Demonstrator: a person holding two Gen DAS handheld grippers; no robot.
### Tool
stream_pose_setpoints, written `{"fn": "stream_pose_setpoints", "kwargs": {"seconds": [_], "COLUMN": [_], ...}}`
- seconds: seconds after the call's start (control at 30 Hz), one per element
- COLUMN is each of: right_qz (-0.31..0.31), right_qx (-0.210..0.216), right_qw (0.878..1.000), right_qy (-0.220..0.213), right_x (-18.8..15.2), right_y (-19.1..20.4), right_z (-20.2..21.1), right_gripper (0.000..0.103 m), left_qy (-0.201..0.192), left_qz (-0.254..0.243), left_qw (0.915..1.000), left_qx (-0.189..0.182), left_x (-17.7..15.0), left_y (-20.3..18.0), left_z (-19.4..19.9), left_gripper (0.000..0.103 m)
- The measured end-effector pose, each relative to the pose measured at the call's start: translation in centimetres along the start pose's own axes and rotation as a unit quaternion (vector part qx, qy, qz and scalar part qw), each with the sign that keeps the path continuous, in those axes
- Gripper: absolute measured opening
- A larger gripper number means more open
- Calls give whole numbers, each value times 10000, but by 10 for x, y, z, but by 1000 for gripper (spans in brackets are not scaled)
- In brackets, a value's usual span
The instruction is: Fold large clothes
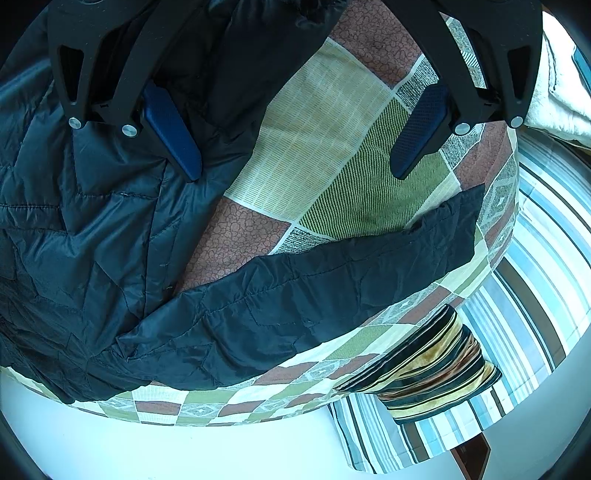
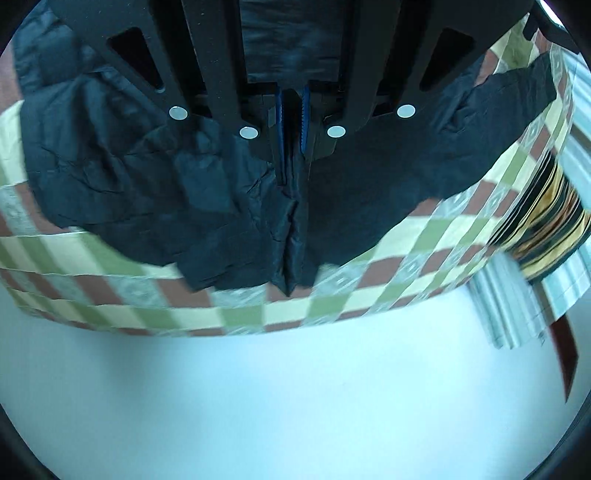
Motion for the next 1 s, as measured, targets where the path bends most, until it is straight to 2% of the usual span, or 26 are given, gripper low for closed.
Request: {"fn": "stream_pose_setpoints", "kwargs": {"seconds": [0.17, 0.3, 0.5, 0.57, 0.63, 0.67, 0.7, 0.83, 0.93, 1.0], "right_qz": [371, 464, 562, 636, 529, 460, 437, 341, 37, -239], "right_qx": [215, 350, 415, 511, 727, 900, 968, 801, 136, -420], "right_qw": [9972, 9924, 9895, 9888, 9883, 9875, 9878, 9942, 9994, 9984], "right_qy": [608, 1083, 1264, 1247, 1234, 1209, 1136, 639, 315, 279], "right_x": [-22, -47, -59, -58, -56, -54, -53, -41, -28, -24], "right_y": [40, 52, 63, 64, 62, 59, 56, 15, -50, -99], "right_z": [-36, -58, -70, -66, -54, -44, -35, 15, 38, 41], "right_gripper": [6, 6, 8, 14, 26, 39, 45, 45, 42, 30], "left_qy": [20, 23, 11, 8, 7, 8, 6, 2, -5, -18], "left_qz": [23, 25, -8, -2, 0, -7, -10, -14, -30, -41], "left_qw": [10000, 10000, 10000, 10000, 10000, 10000, 10000, 10000, 10000, 10000], "left_qx": [-39, -45, -2, -7, -7, 0, 3, 9, 29, 47], "left_x": [0, 0, 0, 0, 0, 0, 0, 0, 0, -1], "left_y": [0, 0, 0, 0, -1, -1, -1, -1, -1, -1], "left_z": [-2, -2, -2, -2, -2, -2, -2, -2, -1, -1], "left_gripper": [101, 101, 101, 101, 101, 101, 101, 101, 101, 101]}}
Point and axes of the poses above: each gripper's, at about its wrist camera, not at the fingertips, and z roughly against the way its jaws point, y to its left, x to its top, the point moved 4 cm from there along -z, roughly the way its jaws point, and after that the axes turned 3 degrees about z, right-handed, at the moved point
